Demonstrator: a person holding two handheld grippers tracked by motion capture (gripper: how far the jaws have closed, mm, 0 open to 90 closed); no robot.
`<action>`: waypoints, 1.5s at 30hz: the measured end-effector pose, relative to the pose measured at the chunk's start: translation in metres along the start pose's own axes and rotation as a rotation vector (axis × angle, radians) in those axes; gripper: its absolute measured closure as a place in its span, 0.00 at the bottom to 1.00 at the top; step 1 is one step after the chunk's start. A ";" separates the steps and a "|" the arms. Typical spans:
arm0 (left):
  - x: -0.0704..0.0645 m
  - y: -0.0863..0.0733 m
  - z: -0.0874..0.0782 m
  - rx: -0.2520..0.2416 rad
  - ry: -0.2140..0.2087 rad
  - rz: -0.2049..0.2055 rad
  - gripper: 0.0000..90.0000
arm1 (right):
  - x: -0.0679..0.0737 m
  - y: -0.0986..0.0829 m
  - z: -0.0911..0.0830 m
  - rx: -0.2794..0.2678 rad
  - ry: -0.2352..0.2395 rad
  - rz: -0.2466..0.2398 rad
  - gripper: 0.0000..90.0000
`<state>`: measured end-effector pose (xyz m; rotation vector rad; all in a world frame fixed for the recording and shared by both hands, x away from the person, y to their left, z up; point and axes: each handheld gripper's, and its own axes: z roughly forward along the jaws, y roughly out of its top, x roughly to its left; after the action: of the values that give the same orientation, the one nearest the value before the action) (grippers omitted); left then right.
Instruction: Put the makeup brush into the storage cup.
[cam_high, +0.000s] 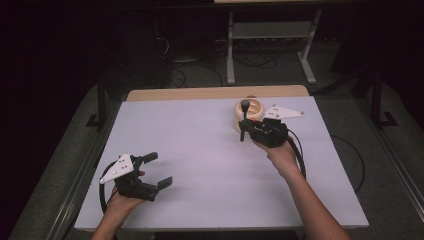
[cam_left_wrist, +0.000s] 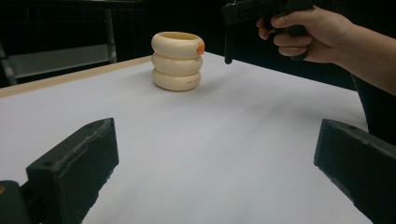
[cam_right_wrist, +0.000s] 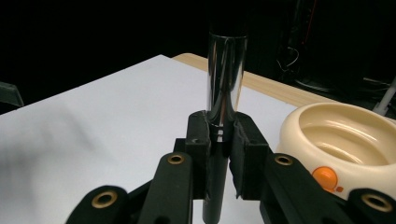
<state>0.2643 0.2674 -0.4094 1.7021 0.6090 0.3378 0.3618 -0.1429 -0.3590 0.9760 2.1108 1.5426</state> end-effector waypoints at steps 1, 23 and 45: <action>0.000 0.000 0.000 0.001 -0.003 -0.002 0.00 | -0.001 0.001 0.000 -0.002 -0.001 -0.002 0.86; 0.001 0.000 -0.001 -0.008 0.002 0.000 0.00 | -0.020 0.017 0.004 -0.020 -0.050 0.021 0.86; 0.000 0.000 -0.001 -0.013 0.002 -0.004 0.00 | -0.035 0.034 0.008 -0.039 -0.109 0.020 0.86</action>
<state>0.2640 0.2680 -0.4096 1.6881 0.6100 0.3402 0.4025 -0.1564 -0.3346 1.0467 1.9949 1.4990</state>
